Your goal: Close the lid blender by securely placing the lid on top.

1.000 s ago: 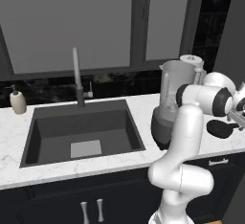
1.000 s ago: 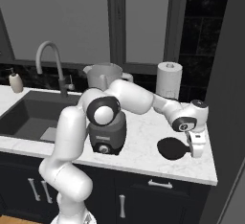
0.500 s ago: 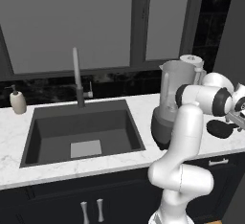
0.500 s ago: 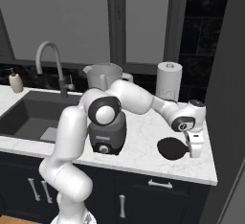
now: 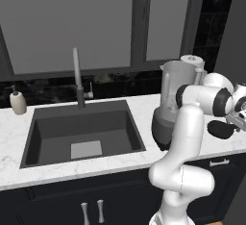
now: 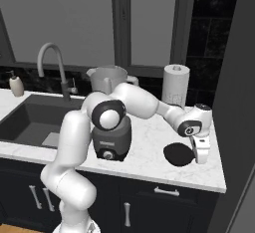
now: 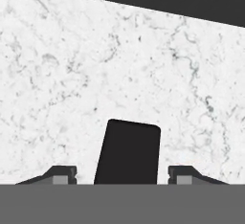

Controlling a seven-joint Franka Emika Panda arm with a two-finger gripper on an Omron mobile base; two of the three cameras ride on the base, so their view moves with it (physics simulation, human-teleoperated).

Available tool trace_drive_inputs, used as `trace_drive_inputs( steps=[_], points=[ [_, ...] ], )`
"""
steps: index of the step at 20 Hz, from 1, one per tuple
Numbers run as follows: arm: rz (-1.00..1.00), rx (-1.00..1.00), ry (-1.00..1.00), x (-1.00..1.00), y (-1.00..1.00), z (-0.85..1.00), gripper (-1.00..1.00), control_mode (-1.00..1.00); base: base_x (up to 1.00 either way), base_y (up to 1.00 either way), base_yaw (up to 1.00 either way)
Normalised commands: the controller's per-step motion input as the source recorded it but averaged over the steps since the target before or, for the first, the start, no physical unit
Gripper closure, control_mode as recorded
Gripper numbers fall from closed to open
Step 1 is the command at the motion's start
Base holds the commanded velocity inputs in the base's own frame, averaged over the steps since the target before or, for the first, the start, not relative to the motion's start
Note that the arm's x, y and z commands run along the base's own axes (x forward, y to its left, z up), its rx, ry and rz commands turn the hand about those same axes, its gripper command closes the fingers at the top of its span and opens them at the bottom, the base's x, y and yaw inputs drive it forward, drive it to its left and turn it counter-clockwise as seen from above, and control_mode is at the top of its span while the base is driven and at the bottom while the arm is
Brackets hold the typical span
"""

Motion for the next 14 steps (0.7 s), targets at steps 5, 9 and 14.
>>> trace_drive_inputs(
  steps=[5, 9, 14],
  points=[
    [0.0, 0.0, 0.0, 0.0, 0.0, -0.01, 1.0, -1.0, 0.0, 0.0, 0.0],
    [0.0, 0.0, 0.0, 0.0, 0.0, 0.0, 1.0, -1.0, 0.0, 0.0, 0.0],
    [0.0, 0.02, -0.06, -0.06, 0.0, 0.28, 1.0, -1.0, 0.0, 0.0, 0.0]
  ],
)
